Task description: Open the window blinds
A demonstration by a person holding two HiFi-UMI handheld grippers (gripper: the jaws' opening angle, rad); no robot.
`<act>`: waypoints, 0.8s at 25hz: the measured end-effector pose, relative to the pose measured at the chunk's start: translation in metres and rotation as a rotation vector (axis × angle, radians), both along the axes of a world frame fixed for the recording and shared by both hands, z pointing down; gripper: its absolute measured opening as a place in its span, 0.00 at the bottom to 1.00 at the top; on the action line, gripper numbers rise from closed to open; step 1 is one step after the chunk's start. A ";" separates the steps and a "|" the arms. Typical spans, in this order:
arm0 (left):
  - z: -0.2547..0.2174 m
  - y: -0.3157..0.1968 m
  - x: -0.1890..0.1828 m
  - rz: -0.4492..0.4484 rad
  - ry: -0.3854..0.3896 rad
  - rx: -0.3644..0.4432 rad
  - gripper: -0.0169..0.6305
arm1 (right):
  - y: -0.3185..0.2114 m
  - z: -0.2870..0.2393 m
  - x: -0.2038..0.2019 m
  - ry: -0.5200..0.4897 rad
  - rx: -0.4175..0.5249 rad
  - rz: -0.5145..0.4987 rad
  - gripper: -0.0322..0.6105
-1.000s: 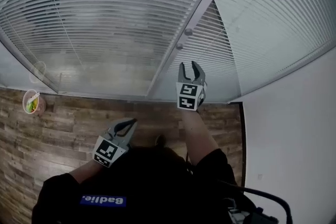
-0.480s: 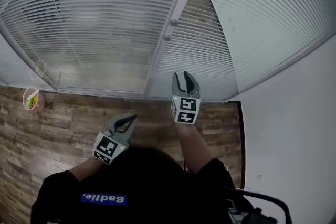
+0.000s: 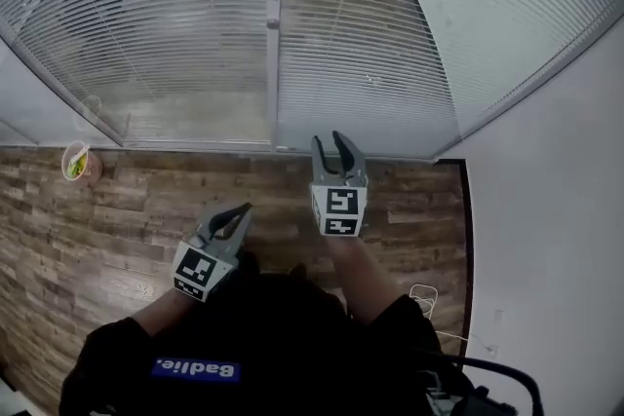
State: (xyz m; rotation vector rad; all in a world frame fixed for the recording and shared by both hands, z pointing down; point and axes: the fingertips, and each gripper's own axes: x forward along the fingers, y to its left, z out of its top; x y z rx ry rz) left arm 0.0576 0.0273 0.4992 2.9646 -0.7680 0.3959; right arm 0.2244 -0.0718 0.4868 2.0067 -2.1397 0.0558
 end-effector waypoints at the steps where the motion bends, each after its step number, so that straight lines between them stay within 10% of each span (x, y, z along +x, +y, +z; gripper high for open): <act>1: 0.000 0.006 0.004 -0.008 -0.008 0.000 0.03 | 0.007 0.002 0.003 -0.007 0.000 -0.007 0.28; 20: -0.014 0.060 -0.005 0.106 0.019 0.033 0.03 | 0.095 -0.014 -0.064 -0.008 0.006 -0.062 0.28</act>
